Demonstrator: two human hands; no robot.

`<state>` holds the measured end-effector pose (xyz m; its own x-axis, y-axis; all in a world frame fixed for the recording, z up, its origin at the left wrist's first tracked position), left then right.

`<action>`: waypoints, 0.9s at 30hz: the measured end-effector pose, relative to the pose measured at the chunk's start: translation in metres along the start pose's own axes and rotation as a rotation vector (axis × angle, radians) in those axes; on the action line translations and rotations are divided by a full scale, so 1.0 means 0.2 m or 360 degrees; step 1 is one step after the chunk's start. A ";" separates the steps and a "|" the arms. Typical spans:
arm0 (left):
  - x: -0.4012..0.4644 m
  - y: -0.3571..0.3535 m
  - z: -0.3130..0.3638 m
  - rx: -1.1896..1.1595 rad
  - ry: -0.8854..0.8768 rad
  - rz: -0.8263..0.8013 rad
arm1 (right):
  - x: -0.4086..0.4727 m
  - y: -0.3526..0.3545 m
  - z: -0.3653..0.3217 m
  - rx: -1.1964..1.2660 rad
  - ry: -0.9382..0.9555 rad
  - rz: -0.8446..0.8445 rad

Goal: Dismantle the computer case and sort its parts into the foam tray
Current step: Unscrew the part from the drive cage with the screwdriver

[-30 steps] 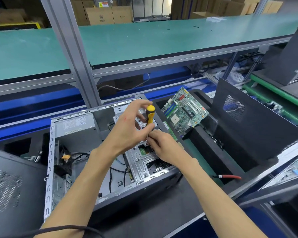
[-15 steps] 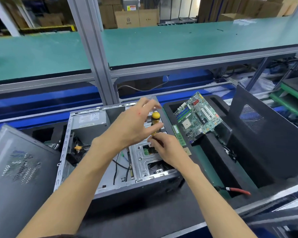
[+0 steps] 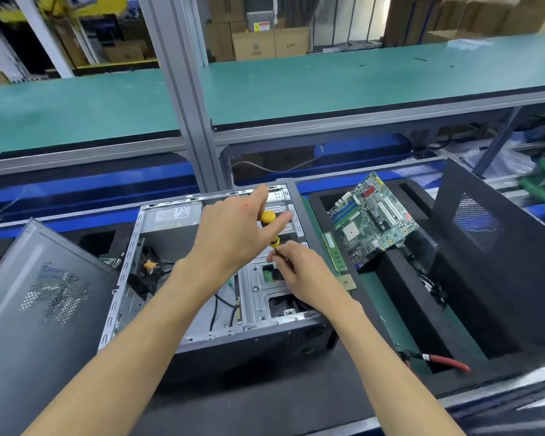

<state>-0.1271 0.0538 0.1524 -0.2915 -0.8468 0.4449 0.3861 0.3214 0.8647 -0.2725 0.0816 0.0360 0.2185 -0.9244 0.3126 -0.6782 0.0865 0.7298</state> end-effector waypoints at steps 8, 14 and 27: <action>0.00 0.07 0.00 -0.0208 -0.0427 -0.0461 | -0.01 -0.01 0.00 -0.0012 -0.0011 0.0020; 0.08 0.02 0.02 0.0032 -0.0180 -0.0273 | -0.01 0.01 0.00 0.0012 -0.0048 0.0025; 0.16 0.06 0.04 -0.0086 -0.0370 -0.0480 | 0.00 0.01 0.03 0.0329 -0.0145 0.0182</action>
<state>-0.1380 0.0342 0.1780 -0.5873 -0.7792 0.2189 0.2966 0.0444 0.9540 -0.2774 0.0789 0.0342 0.0742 -0.9435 0.3231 -0.8260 0.1233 0.5500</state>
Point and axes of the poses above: each hand's wrist, its own x-axis towards the middle knuckle, its own y-axis out of the back of the hand, z = x × y, the point moved 1 cm from there along x, towards the middle knuckle, and after that the axes turned 9 degrees about y, right-handed, at the moved point
